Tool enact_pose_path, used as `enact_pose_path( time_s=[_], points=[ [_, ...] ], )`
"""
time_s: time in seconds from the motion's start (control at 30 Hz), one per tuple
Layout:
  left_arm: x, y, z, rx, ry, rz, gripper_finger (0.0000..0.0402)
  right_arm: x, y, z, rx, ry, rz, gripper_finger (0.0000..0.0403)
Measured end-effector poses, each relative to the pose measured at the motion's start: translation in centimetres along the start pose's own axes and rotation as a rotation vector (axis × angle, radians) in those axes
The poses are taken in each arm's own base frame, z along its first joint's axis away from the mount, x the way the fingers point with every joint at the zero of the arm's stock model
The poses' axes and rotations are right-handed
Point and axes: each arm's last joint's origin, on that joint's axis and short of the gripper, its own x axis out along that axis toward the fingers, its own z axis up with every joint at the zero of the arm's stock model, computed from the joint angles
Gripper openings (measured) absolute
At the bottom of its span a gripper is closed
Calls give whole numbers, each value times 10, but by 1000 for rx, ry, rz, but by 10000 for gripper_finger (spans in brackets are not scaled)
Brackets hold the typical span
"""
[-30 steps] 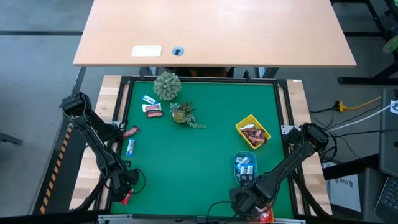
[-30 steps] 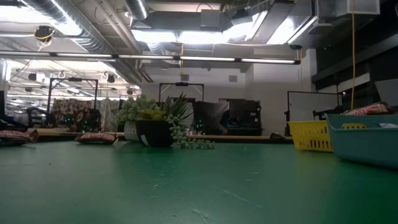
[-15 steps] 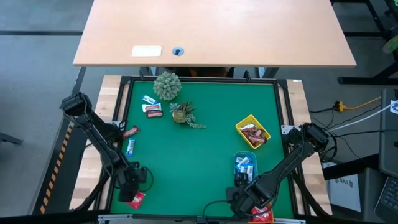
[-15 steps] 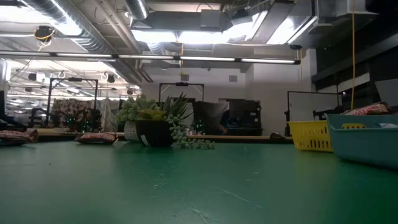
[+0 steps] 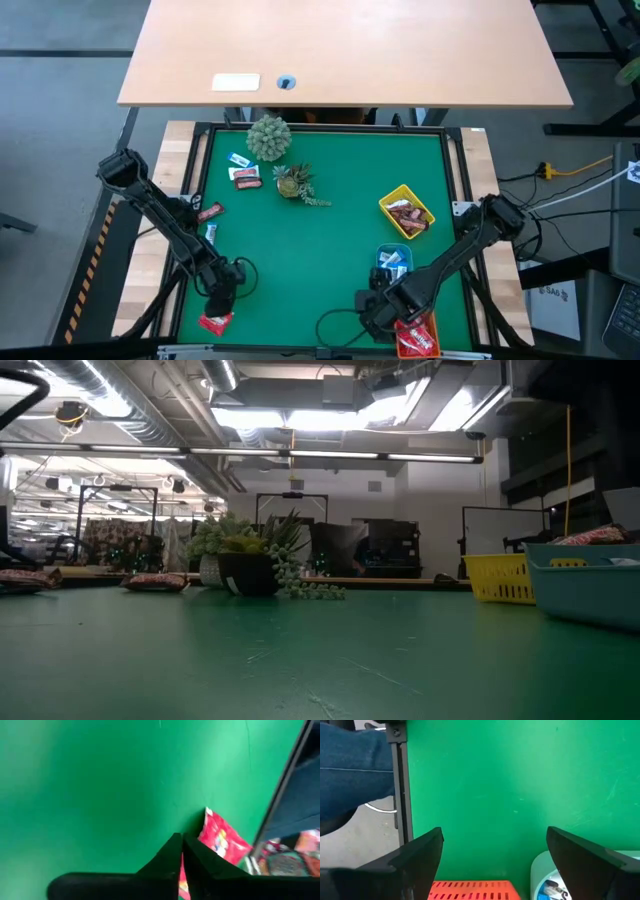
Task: Sort candy
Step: Put the red candy into the orange bin
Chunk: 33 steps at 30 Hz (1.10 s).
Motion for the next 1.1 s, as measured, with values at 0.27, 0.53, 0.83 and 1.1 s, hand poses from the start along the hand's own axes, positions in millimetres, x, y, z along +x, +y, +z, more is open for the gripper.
enact_pose_path(
  time_s=[0.27,0.53,0.83,1.1],
  points=[
    [1,-3,-7,-102,91,-27,93,0,-1,1,3,2,3,351],
    [2,-6,-17,-104,185,-46,169,0,-1,1,1,3,3,351],
    [3,-10,-29,-227,214,-28,219,0,-1,1,2,2,3,351],
    [5,-18,-37,-538,198,-38,224,0,-1,1,3,2,4,351]
  ],
)
